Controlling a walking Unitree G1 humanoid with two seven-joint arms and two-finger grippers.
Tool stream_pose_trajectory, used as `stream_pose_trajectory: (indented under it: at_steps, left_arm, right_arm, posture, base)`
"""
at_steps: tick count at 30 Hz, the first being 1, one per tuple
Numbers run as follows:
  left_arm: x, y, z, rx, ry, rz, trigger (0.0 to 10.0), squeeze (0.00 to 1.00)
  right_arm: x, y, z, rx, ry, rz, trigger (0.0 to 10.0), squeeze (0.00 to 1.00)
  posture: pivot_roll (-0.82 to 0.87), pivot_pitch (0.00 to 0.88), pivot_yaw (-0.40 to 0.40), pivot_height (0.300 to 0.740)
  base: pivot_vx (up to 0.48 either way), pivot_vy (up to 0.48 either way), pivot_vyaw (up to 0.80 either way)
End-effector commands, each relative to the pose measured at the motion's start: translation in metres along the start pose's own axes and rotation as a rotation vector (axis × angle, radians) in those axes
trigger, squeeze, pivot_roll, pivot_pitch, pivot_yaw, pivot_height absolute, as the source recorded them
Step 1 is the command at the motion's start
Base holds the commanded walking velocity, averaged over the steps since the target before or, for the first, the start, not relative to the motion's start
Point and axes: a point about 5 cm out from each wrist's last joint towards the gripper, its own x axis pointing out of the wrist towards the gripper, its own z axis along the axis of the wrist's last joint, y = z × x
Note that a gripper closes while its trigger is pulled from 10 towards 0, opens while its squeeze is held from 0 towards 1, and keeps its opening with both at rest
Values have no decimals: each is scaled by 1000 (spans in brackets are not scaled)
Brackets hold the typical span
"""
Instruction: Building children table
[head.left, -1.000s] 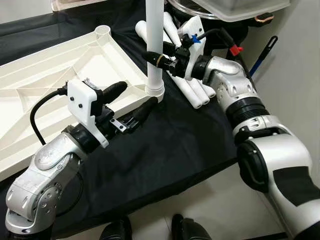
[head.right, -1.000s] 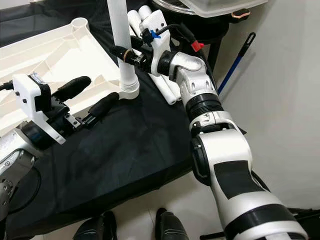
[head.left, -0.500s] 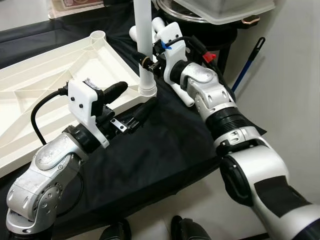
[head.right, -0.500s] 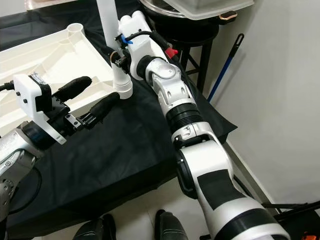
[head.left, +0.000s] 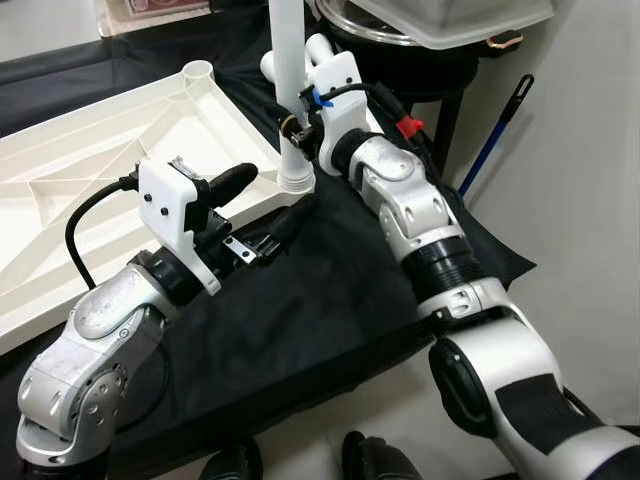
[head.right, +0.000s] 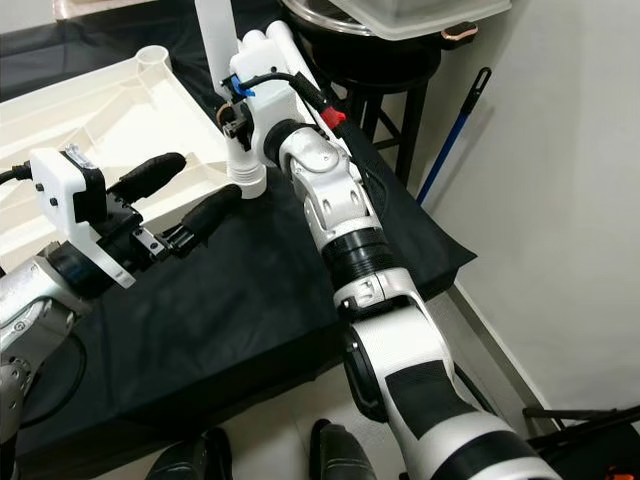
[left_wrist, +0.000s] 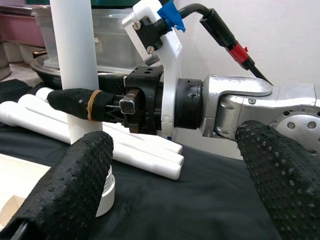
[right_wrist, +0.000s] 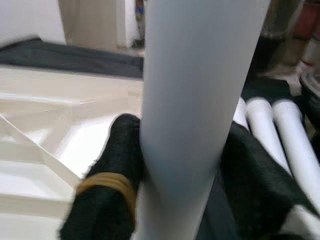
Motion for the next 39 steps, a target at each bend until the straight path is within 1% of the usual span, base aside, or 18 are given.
stream_pose_trajectory:
  at_steps: [1,5,9,15,17,18,19,21,22,23,25,26,27,30,32,37,38,39]
  left_arm:
    - [0,0,-3,3,7,-1,10000,0]
    - [1,1,-4,3,7,-3,10000,0]
    - [2,2,-5,4,5,-13,10000,0]
    - [3,4,-7,18,11,-20,10000,0]
    - [3,4,-7,18,12,-20,10000,0]
    - [2,9,-16,53,64,-32,10000,0]
    - [1,12,-22,79,103,-42,10000,0]
    - [1,12,-22,79,103,-42,10000,0]
    - [2,16,-32,116,155,-63,10000,0]
    - [2,16,-32,116,155,-63,10000,0]
    - [17,22,-48,186,221,-140,10000,0]
    - [17,22,-48,186,221,-140,10000,0]
    - [29,28,-56,240,251,-190,10000,0]
    - [35,34,-59,266,267,-206,10000,0]
    - [44,44,-66,310,305,-233,10000,0]
    - [57,53,-76,325,350,-268,10000,0]
    - [67,56,-86,322,399,-300,10000,0]
    - [70,57,-90,329,416,-314,10000,0]
  right_arm:
    - [-7,-5,-17,22,71,-28,10000,1000]
    - [-12,-8,-9,73,31,13,10000,1000]
    - [-24,-8,3,113,-37,120,10000,1000]
    - [-46,-7,6,165,-82,235,10000,1000]
    - [-47,-7,6,166,-82,240,10000,1000]
    - [-60,-16,0,162,-74,243,10000,176]
    - [-70,-22,-4,158,-65,247,10000,0]
    - [-70,-22,-4,158,-65,247,10000,0]
    - [-81,-33,-12,146,-34,216,10000,0]
    - [-81,-33,-12,146,-34,216,10000,0]
    - [-104,-61,-32,108,54,92,10000,0]
    - [-104,-61,-32,108,54,92,10000,0]
    - [-118,-74,-42,70,110,25,10000,0]
    - [-123,-75,-46,69,128,14,10000,0]
    - [-131,-73,-52,72,156,23,10000,0]
    - [-136,-67,-59,92,184,50,10000,0]
    - [-138,-62,-62,94,200,62,10000,0]
    - [-138,-61,-63,93,203,63,10000,0]
  posture:
    - [28,237,-55,740]
    - [25,234,-50,740]
    - [20,213,-48,740]
    - [12,195,-45,740]
    - [12,195,-45,740]
    - [-1,169,-35,740]
    - [-2,166,-34,740]
    - [-2,166,-34,740]
    - [-5,158,-32,740]
    - [-5,158,-32,740]
    - [-14,144,-22,740]
    - [-14,144,-22,740]
    - [-24,138,-14,740]
    - [-27,138,-7,740]
    - [-26,135,-4,740]
    - [-22,139,3,740]
    - [-23,142,6,740]
    - [-23,142,6,740]
  base:
    - [0,0,0]
    - [0,0,0]
    - [0,0,0]
    - [0,0,0]
    - [0,0,0]
    - [0,0,0]
    - [0,0,0]
    - [0,0,0]
    - [0,0,0]
    - [0,0,0]
    - [0,0,0]
    - [0,0,0]
    - [0,0,0]
    - [0,0,0]
    - [0,0,0]
    - [0,0,0]
    - [0,0,0]
    - [0,0,0]
